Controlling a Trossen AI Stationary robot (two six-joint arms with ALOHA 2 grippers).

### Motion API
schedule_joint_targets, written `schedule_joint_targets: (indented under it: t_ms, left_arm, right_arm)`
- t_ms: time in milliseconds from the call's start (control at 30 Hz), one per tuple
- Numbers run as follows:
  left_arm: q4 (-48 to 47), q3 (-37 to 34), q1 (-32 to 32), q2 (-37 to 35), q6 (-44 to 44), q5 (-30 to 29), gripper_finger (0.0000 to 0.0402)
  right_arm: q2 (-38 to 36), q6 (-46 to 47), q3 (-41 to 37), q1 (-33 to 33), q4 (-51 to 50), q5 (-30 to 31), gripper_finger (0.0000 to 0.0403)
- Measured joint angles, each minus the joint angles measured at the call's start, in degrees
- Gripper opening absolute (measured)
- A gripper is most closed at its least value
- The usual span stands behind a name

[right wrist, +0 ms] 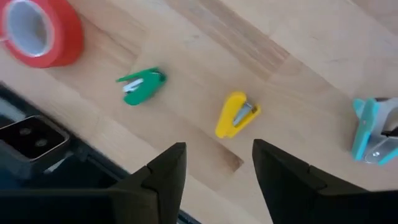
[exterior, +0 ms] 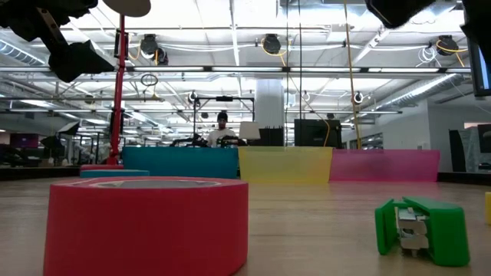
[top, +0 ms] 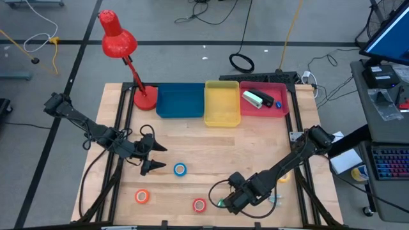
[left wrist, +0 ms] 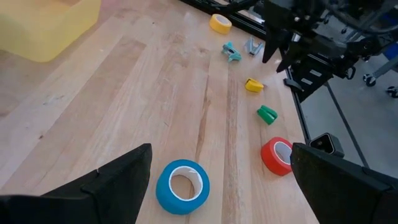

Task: Pick and place Stapler, Stapler remover, tape
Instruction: Put the yellow stapler into the pink bin

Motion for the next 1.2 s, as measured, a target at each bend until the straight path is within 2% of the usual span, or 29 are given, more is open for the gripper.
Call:
schedule_joint_targets:
  t_ms: [200, 467, 733, 1033, 1200]
  left_arm:
    - [0.01, 0.0, 0.0, 0.01, 0.02, 0.0, 0.0379]
    - [0.01, 0.0, 0.0, 0.0, 0.03, 0.02, 0.0379]
    - [-0.02, 0.0, 0.0, -0.01, 0.11, 0.04, 0.0379]
    - [-0.02, 0.0, 0.0, 0.01, 0.42, 0.04, 0.0379]
    - [-0.01, 0.0, 0.0, -0.01, 0.43, 0.04, 0.0379]
  right_arm:
    - [0.01, 3.75, -5.99, 0.09, 6.71, -5.69, 0.0186]
    - [0.02, 6.33, -11.82, 0.11, 17.44, -5.6, 0.0181]
    - [0.02, 7.2, -12.07, 0.11, 17.55, -2.17, 0.0174]
    - [0.0, 6.23, -12.32, 0.01, 16.75, -2.21, 0.0171]
    - [-0.02, 6.37, -16.43, 0.01, 23.3, -2.39, 0.0171]
